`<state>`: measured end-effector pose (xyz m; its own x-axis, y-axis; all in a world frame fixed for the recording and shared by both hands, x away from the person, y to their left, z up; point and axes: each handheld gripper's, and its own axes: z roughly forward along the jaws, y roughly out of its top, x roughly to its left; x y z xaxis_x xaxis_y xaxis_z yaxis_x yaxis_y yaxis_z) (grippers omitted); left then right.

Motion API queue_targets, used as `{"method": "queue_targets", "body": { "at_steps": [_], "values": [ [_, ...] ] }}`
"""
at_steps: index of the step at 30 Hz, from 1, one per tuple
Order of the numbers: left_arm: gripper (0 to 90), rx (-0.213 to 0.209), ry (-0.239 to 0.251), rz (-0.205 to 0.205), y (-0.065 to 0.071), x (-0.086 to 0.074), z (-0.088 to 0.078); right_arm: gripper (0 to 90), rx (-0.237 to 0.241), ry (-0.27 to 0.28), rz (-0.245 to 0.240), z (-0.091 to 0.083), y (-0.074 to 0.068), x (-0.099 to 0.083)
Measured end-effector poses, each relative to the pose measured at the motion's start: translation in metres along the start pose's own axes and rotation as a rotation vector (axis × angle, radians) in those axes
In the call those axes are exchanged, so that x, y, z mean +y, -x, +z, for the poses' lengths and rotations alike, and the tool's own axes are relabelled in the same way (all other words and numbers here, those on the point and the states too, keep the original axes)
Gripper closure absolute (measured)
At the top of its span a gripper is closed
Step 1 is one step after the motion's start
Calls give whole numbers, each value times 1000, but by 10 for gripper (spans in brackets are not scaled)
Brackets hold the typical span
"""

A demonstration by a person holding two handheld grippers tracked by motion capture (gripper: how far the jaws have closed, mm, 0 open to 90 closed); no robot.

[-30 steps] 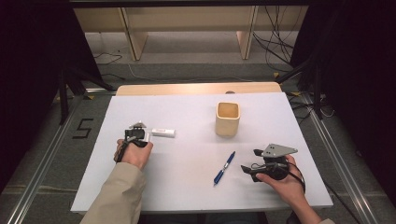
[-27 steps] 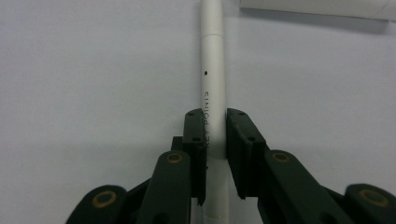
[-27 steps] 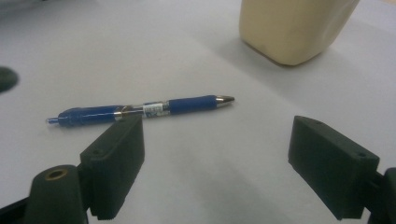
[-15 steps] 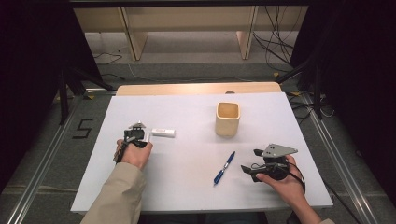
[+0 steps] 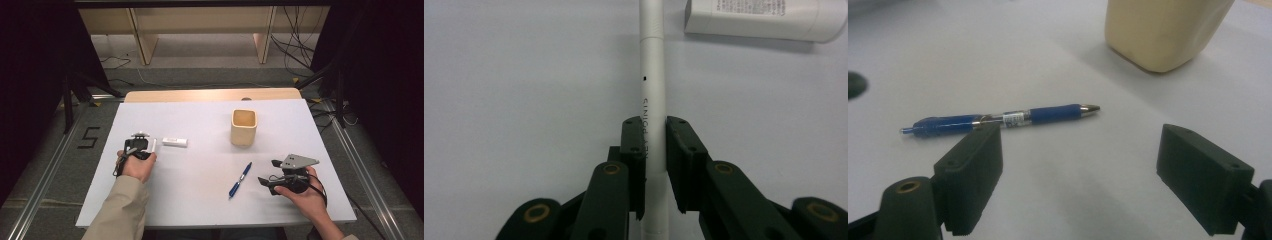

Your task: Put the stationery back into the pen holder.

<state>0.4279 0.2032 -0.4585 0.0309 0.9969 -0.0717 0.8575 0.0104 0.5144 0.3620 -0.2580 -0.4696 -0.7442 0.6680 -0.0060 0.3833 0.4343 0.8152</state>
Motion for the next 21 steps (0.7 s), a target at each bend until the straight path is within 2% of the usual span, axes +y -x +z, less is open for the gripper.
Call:
{"method": "queue_targets", "body": {
  "at_steps": [5,9,13,15,18,19,20,21],
  "values": [
    [785,-29,58,11,-3,-2,-9,192,-2,3,4,0,0,0],
    [784,-85,120,12,-4,-5,-16,192,-3,7,5,-1,0,0],
    [784,-104,177,38,-3,-8,-20,193,-4,10,8,-1,0,0],
    [784,-134,209,45,-2,-10,-21,193,-9,15,9,-1,0,0],
    [784,-164,274,83,1,-12,-25,193,-10,24,20,-1,0,0],
    [784,-185,323,113,4,-14,-27,192,-7,42,33,-2,0,0],
    [784,-200,345,129,6,-15,-28,192,-10,50,43,-2,0,1],
    [784,-200,345,129,6,-15,-28,191,-12,57,49,-2,0,1]
  ]
}}
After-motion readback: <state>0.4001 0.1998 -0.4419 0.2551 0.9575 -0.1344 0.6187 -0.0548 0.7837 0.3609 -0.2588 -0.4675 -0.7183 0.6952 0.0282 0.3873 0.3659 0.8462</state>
